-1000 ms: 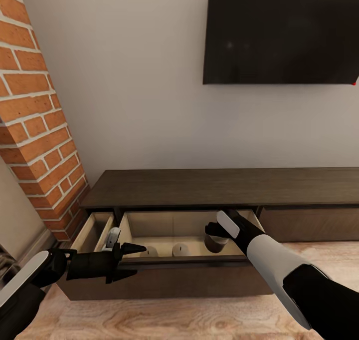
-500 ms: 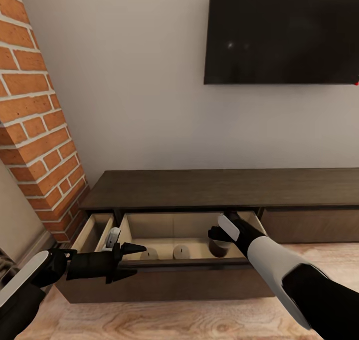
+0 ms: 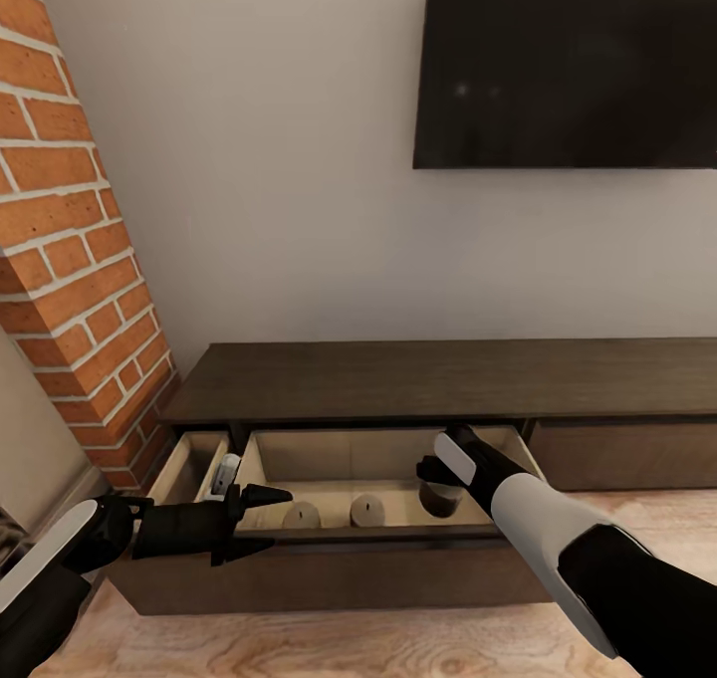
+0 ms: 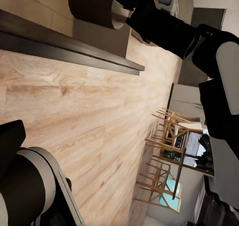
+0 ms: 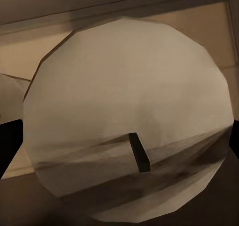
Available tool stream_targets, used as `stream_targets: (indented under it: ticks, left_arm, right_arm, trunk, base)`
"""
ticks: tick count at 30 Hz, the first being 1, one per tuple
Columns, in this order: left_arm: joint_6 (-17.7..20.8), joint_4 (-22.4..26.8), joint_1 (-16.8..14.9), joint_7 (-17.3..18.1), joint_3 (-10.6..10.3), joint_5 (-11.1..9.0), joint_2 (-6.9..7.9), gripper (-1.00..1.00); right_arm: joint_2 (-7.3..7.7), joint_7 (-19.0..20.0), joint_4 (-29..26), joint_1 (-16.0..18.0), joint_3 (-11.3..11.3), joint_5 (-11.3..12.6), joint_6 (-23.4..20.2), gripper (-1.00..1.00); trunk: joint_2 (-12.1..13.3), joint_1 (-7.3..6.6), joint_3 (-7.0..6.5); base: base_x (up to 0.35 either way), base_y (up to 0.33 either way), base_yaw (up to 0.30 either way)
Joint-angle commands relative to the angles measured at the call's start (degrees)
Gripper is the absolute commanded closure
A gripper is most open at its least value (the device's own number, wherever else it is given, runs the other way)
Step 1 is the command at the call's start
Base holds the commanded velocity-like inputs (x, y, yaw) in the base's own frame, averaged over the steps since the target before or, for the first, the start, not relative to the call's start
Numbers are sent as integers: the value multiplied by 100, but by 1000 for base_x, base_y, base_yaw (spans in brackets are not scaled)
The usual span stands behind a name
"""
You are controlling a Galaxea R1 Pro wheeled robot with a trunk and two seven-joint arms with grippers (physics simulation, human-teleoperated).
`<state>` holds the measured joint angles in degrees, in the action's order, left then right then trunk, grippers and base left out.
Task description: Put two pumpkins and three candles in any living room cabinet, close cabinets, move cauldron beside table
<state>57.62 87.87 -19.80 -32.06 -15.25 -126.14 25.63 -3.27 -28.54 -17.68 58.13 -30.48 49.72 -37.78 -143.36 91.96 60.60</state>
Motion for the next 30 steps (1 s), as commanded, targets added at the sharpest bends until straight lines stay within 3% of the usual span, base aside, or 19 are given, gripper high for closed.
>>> stream_targets:
  ticks: [1, 6, 16, 30]
  left_arm:
    - [-5, 3, -5, -55, -5, -60, 4, -100]
    - [-5, 4, -6, -55, -5, -60, 4, -100]
    - [-5, 11, -6, -55, -5, -60, 4, -100]
    - [-5, 12, -6, -55, -5, -60, 2, -100]
  right_arm:
    - [3, -47, -8, 5, -46, 64, -11, 100]
    - [3, -47, -2, 5, -46, 64, -11, 100]
    - [3, -47, 1, 3, -46, 59, -6, 100]
    - [9, -47, 1, 3, -45, 55, 43, 100]
  trunk:
    - [-2, -1, 6]
    - [-2, -1, 6]
    - [-16, 25, 227]
    - [-16, 25, 227]
  base:
    - [23, 17, 0]
    - [7, 5, 0]
    - [0, 0, 0]
    - [18, 0, 0]
